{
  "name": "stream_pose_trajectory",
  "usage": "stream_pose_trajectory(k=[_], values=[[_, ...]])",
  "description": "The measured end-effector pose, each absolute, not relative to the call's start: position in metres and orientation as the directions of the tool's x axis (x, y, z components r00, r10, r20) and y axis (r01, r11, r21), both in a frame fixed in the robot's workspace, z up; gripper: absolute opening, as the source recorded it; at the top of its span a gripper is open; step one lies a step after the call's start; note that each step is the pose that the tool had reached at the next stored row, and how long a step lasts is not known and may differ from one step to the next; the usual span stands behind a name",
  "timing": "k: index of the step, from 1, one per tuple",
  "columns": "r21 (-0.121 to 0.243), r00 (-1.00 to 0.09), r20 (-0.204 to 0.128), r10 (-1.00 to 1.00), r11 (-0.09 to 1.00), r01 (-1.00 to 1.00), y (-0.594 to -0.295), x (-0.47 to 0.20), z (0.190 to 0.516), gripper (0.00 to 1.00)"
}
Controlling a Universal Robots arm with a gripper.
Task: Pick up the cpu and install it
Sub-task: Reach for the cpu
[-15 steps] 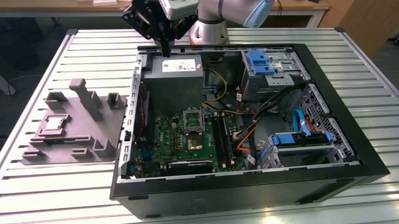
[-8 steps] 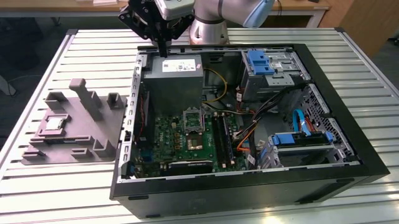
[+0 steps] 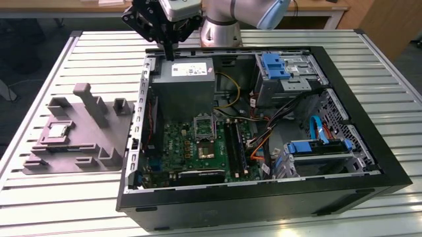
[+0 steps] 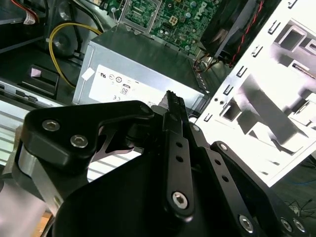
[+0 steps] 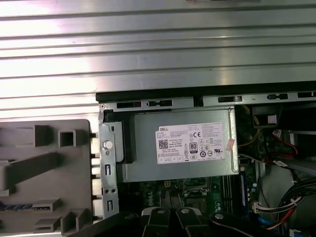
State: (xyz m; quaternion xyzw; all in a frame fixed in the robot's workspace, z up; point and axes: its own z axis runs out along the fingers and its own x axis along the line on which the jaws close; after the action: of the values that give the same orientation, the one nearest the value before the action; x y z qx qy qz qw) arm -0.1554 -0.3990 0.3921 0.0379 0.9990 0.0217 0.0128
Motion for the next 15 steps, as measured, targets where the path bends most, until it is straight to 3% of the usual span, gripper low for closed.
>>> stream_pose_trajectory(k=[15], values=[[0.044, -0.997, -0.024, 0.076, 0.996, 0.075, -0.3989, -0.1640, 0.3920, 0.11]])
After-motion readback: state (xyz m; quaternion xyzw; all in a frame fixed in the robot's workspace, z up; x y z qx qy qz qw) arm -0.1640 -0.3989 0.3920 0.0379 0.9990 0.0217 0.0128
